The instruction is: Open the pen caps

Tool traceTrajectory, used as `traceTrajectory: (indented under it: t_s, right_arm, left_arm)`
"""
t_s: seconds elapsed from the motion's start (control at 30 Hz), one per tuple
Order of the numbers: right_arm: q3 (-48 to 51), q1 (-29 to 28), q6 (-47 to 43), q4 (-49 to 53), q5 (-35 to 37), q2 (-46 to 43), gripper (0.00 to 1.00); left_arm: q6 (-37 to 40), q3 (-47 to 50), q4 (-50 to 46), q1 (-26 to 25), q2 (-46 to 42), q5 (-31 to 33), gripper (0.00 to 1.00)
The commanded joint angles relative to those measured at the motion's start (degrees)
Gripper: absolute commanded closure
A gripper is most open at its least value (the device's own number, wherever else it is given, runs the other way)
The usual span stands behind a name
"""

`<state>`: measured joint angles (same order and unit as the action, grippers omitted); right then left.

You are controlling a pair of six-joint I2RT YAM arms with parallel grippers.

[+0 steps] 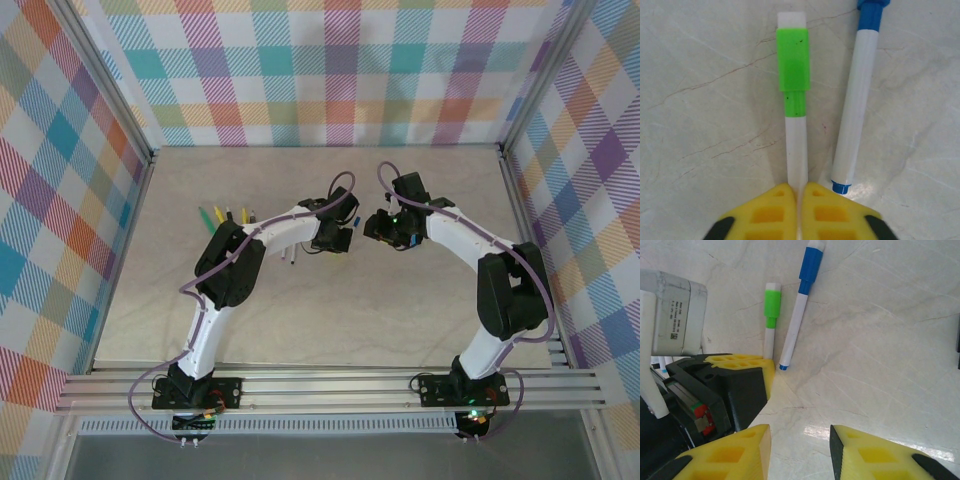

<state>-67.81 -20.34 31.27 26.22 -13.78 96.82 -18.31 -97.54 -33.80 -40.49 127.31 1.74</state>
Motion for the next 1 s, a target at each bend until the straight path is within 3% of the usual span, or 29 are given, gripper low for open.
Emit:
traceTrajectory:
  t_s: [0.0, 0.23, 0.5, 0.97]
  right_arm:
    - [1.1, -0.23, 1.02, -1.32, -1.38, 0.03, 0.62]
    - [2.21, -0.2, 2.59, -4.23, -4.06, 1.01, 0.62]
    - [2.64, -0.24, 7.15, -10.79, -11.75, 4.28, 0.54]
    - [3.21, -0.32, 12.76, -18.33, -17.81, 6.82, 0.53]
  left_arm:
    - [1.26, 2.98, -0.56, -0.47, 1.68, 0.15, 1.0]
    - [3.37, 6.21, 0.23, 0.89, -4.37, -0.88, 1.0]
    - [4.04, 9.16, 3.5, 1.91, -13.31, -11.84, 1.0]
    - [4.59, 11.38, 4.28, 1.82, -17.09, -18.93, 1.0]
